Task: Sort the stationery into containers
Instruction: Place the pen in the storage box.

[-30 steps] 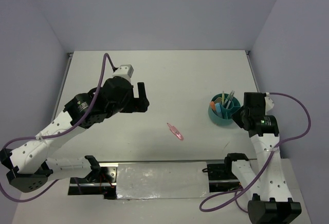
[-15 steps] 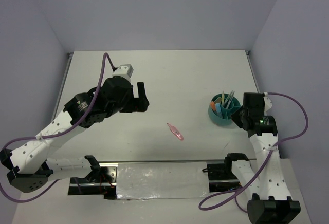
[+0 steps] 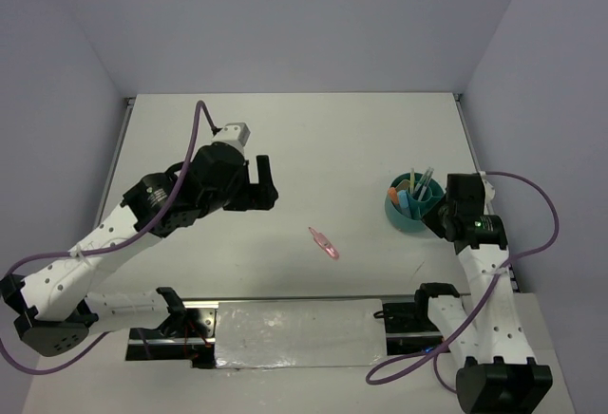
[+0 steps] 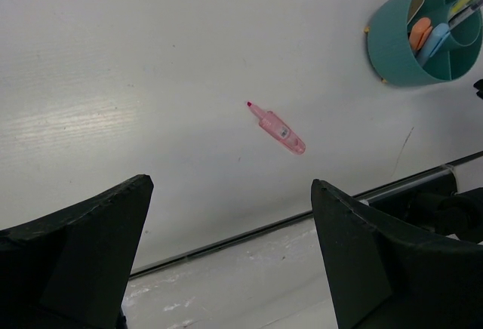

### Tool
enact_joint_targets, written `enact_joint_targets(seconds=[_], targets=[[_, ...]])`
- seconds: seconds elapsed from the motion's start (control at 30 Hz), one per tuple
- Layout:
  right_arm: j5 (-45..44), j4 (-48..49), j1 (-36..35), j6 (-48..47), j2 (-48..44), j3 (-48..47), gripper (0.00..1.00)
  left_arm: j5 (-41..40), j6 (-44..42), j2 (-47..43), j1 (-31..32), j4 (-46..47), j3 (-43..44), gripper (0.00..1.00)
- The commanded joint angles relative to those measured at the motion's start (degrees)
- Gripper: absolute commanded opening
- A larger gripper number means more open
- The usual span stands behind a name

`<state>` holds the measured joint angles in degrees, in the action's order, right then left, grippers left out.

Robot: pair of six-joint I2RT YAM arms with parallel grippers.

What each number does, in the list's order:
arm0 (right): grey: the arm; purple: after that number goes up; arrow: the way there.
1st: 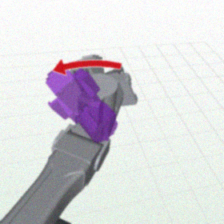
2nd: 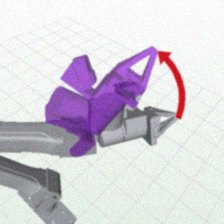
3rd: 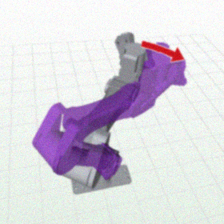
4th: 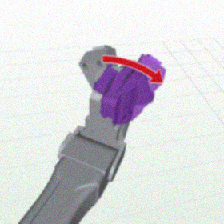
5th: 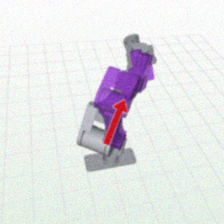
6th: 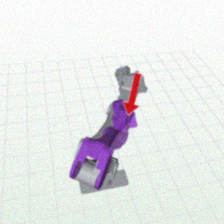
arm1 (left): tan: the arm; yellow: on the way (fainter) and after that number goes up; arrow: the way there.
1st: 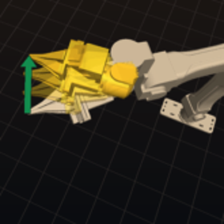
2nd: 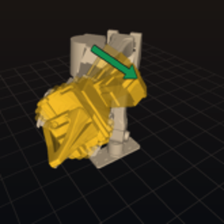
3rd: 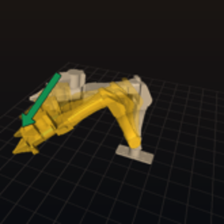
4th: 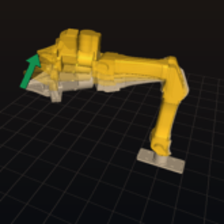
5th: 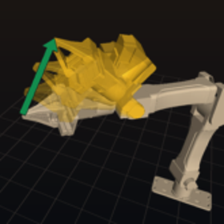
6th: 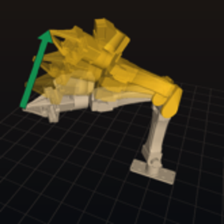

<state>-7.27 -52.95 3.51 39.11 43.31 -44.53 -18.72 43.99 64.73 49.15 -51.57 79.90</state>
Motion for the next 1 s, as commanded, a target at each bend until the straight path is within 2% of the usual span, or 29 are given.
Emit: enact_joint_targets(seconds=[0.0,0.27,0.67,0.77,0.97], targets=[[0.76,4.08,0.80,-2.55,1.25,-0.20,0.01,1.67,1.10,-0.74,-0.28,2.00,-1.32,0.99],[4.01,7.42,6.41,-5.27,5.03,0.41,0.04,3.25,1.01,0.22,-0.37,2.18,-1.76,0.99],[5.51,10.85,7.57,-6.42,9.33,-0.12,0.07,4.48,-0.04,1.98,-0.37,2.35,-0.36,0.99],[5.86,10.85,7.83,-6.59,10.30,-0.29,0.11,4.22,-0.39,2.16,-0.37,2.26,0.17,0.99],[6.65,11.46,8.01,-6.95,11.01,-0.64,0.28,3.78,-0.66,1.98,-0.37,2.44,0.08,0.99]])
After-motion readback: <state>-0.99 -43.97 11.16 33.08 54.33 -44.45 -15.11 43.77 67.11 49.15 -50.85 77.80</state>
